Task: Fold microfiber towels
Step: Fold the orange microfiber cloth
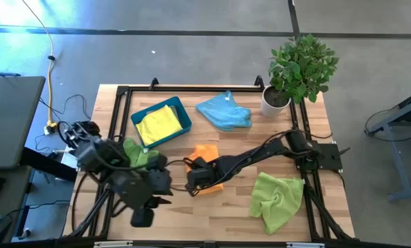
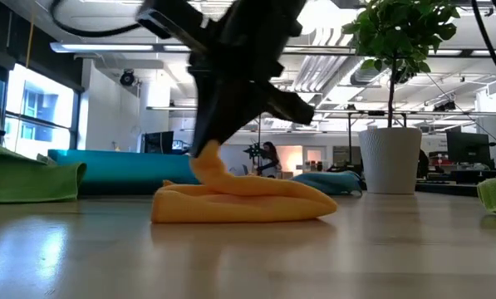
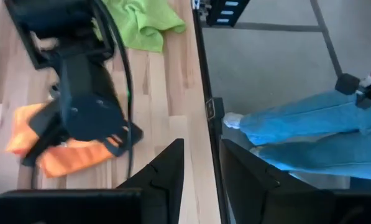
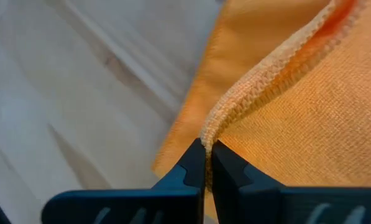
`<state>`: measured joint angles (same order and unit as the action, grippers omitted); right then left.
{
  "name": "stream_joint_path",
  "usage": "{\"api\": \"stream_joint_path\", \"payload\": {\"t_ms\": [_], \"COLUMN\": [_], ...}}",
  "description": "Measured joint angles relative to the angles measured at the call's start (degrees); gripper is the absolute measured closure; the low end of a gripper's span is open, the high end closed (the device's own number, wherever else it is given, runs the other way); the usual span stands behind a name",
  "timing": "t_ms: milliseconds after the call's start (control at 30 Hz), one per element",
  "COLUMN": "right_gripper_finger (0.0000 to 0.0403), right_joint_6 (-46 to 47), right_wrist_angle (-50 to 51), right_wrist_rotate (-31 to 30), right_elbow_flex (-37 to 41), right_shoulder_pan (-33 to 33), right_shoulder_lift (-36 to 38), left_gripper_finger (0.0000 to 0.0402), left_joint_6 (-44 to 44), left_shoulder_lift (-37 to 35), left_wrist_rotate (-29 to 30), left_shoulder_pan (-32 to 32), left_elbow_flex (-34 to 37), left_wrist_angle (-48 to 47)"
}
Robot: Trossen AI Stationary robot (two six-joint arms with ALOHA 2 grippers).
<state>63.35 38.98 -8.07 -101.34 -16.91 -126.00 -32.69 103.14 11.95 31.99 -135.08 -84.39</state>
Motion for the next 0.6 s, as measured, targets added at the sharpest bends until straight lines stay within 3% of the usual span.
{"api": "stream_joint_path", "payload": {"t_ms": [367,600], "right_gripper_finger": [0.0403,0.0403], "right_joint_6": [-3.43,-1.67], "right_wrist_angle": [7.44,6.30], "right_wrist_rotate": [3.56,4.52], "right_elbow_flex": [-11.84,-13.77], "right_shoulder_pan": [-1.56,-3.85], "right_shoulder_lift": [-4.63,-4.75], "left_gripper_finger": [0.0308,0.0308], "left_joint_6": [-7.09,-6.97], "left_shoulder_lift": [-8.37,-10.39], "left_wrist_rotate": [11.11,12.70], "left_shoulder_pan": [2.23,2.16], "left_elbow_flex": [1.53,1.54], "left_wrist_angle": [-5.69,-5.67]}}
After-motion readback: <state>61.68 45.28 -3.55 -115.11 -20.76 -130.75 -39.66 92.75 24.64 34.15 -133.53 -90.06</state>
